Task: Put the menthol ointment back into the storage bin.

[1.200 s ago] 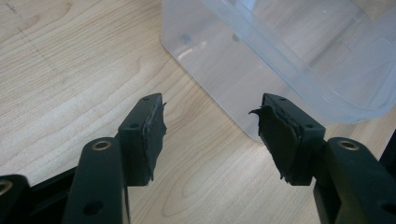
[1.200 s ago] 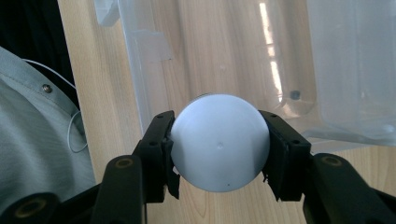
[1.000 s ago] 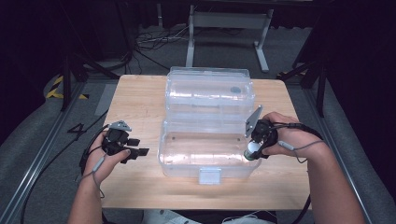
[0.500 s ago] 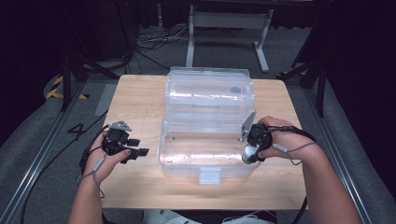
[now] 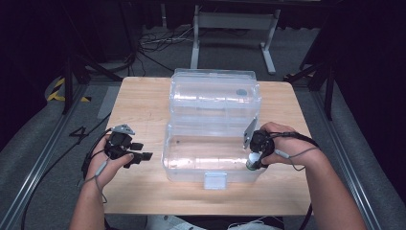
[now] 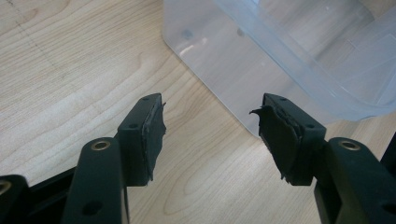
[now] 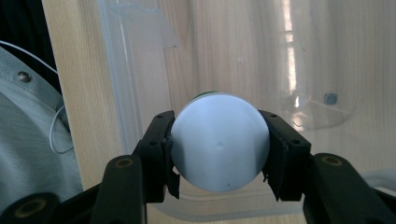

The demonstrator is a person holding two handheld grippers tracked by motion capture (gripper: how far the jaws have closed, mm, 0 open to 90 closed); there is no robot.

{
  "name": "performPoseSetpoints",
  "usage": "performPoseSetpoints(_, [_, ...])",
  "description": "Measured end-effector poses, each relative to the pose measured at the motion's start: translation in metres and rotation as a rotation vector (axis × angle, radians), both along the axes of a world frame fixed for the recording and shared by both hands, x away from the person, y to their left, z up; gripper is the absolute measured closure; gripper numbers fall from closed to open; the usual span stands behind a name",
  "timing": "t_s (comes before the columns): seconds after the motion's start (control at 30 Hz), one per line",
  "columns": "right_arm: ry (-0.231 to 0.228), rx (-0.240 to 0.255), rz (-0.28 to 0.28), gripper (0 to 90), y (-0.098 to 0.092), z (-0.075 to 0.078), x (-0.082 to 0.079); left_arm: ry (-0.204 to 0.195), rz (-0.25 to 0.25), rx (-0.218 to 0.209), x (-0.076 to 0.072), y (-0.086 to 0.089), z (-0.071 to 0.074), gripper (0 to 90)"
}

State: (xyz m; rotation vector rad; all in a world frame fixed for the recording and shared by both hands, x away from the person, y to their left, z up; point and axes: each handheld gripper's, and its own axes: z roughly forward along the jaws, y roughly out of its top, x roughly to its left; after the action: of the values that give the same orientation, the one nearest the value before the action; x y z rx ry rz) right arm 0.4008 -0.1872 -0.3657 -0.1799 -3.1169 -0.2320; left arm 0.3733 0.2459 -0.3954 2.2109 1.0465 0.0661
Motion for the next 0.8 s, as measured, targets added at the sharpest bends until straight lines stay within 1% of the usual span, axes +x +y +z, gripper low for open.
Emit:
performPoseSetpoints(0.17, [0.006, -0.008, -0.004, 49.8, 0.001, -0.005, 0.001, 0.0, -0.001, 0.001, 0.0, 0.0, 0.0, 41.1])
performPoseSetpoints(0.2, [0.006, -0.017, 0.004, 49.8, 0.001, -0.006, 0.002, 0.0, -0.001, 0.002, 0.0, 0.0, 0.0, 41.1])
performPoseSetpoints(0.3, [0.003, -0.019, 0.009, 49.8, 0.002, -0.009, 0.003, 0.002, -0.002, 0.003, 0.0, 0.0, -0.001, 41.1])
performPoseSetpoints(0.4, [0.014, -0.02, 0.011, 49.8, 0.003, -0.013, 0.004, 0.004, -0.002, 0.003, 0.0, 0.0, -0.001, 41.1])
performPoseSetpoints(0.5, [0.024, -0.032, 0.009, 49.8, 0.004, -0.017, 0.005, 0.005, -0.003, 0.004, 0.001, 0.0, -0.002, 41.0])
performPoseSetpoints(0.6, [0.022, -0.031, 0.016, 49.8, 0.004, -0.02, 0.005, 0.007, -0.003, 0.007, 0.001, 0.0, -0.002, 41.0])
performPoseSetpoints(0.63, [0.025, -0.042, 0.02, 49.8, 0.006, -0.02, 0.006, 0.01, -0.004, 0.006, 0.001, 0.0, -0.002, 41.0])
performPoseSetpoints(0.73, [0.025, -0.04, 0.02, 49.8, 0.007, -0.022, 0.005, 0.011, -0.002, 0.005, 0.001, 0.0, -0.003, 41.0])
performPoseSetpoints(0.8, [0.025, -0.04, 0.031, 49.8, 0.008, -0.023, 0.006, 0.011, -0.003, 0.007, 0.001, 0.001, -0.003, 40.8])
